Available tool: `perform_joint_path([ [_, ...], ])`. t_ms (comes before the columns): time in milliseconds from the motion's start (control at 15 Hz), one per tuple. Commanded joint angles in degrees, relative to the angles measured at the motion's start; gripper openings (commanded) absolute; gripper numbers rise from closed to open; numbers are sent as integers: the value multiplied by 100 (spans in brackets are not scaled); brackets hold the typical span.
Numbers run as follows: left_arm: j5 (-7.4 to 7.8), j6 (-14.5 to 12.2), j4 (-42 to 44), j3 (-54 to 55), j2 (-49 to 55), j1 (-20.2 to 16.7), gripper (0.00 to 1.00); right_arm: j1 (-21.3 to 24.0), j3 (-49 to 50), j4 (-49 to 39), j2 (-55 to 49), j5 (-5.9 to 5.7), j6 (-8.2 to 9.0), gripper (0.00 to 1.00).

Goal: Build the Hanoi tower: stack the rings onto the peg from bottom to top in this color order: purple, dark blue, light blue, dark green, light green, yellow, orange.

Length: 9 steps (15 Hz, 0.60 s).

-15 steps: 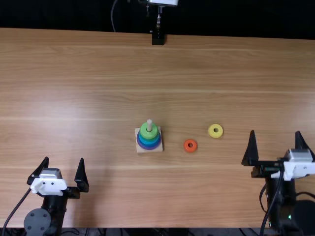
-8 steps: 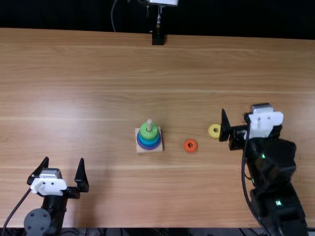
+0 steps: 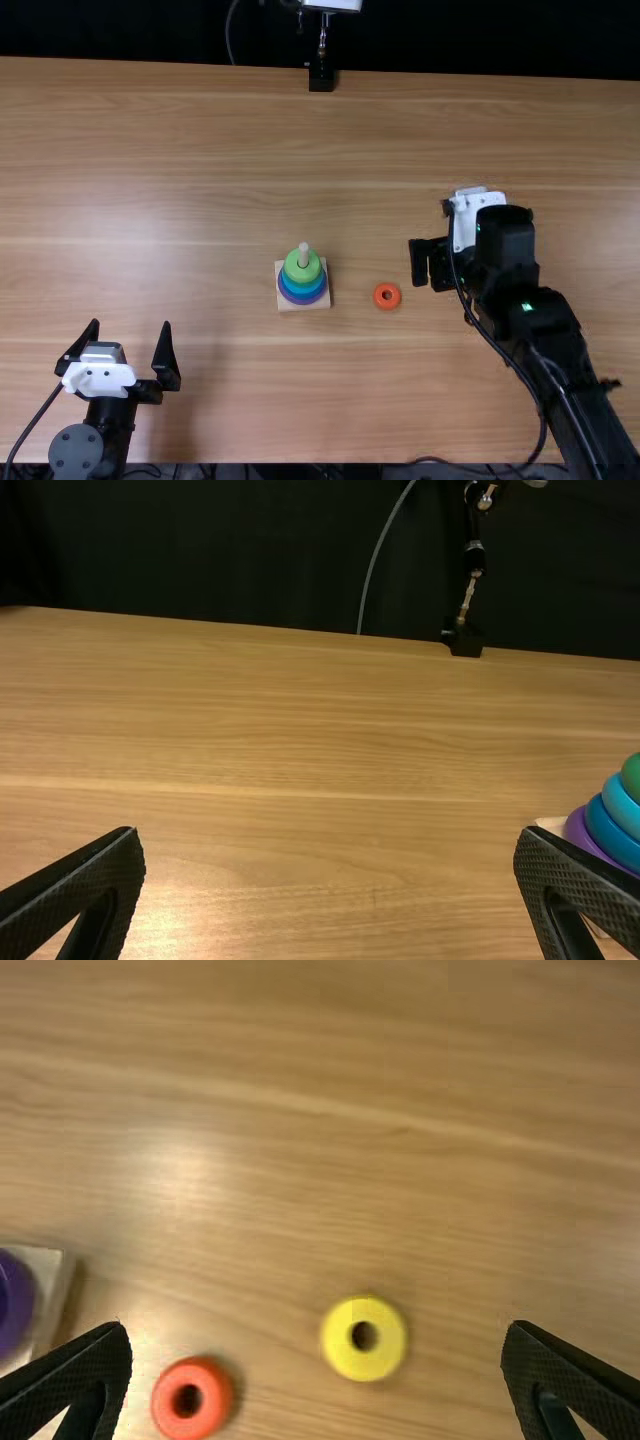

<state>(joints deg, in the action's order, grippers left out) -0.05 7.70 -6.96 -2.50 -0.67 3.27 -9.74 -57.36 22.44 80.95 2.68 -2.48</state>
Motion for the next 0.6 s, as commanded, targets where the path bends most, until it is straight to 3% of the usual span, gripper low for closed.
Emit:
perform_joint_path([
  [0, -58, -22, -21, 224, 67, 7, 100, 25, -319, -1, 325, 260, 343, 100],
  [333, -58, -22, -21, 224, 67, 7, 100, 490, -741, -12, 1239, 249, 311, 100],
  [533, -58, -22, -21, 224, 67, 7, 100, 525, -847, 167, 1547, 249, 311, 100],
])
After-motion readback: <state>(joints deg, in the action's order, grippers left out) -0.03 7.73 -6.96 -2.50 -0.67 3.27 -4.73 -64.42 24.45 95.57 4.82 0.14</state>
